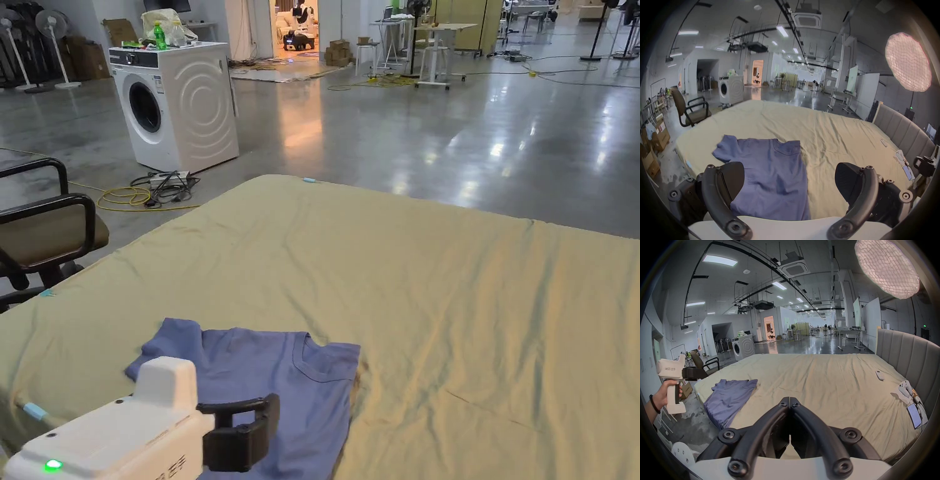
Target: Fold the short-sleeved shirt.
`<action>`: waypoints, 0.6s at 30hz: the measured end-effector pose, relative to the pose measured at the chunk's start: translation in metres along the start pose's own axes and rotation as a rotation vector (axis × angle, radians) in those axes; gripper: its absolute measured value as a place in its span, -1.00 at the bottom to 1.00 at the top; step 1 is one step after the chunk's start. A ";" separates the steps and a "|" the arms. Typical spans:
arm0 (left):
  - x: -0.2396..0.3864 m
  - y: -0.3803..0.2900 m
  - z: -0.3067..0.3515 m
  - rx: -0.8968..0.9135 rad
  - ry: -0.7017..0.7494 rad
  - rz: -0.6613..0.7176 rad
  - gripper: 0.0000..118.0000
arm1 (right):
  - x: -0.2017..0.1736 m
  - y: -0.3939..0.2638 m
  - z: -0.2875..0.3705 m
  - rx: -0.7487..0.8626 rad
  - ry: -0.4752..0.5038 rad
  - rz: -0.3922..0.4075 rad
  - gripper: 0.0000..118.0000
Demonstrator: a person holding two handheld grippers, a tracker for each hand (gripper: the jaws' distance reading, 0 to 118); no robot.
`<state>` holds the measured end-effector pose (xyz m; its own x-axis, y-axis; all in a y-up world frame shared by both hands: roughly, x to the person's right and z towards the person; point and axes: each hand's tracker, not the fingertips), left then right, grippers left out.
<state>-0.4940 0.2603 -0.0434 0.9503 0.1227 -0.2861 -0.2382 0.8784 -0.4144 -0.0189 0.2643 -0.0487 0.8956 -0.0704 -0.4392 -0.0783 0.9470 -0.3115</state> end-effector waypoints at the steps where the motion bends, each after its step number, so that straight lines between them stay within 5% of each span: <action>1: -0.005 0.003 -0.019 -0.018 0.008 -0.010 0.89 | 0.001 -0.002 -0.002 -0.010 -0.007 0.000 -1.00; 9: -0.038 -0.014 -0.189 -0.353 0.047 -0.025 0.75 | 0.013 -0.020 -0.023 -0.106 -0.055 -0.039 -1.00; 18: -0.036 -0.057 -0.263 -0.523 0.090 -0.050 0.69 | 0.031 -0.038 -0.027 -0.204 -0.117 -0.058 -1.00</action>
<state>-0.5670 0.0847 -0.2366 0.9474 0.0263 -0.3190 -0.2835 0.5312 -0.7984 -0.0005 0.2173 -0.0732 0.9449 -0.0749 -0.3186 -0.1013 0.8588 -0.5022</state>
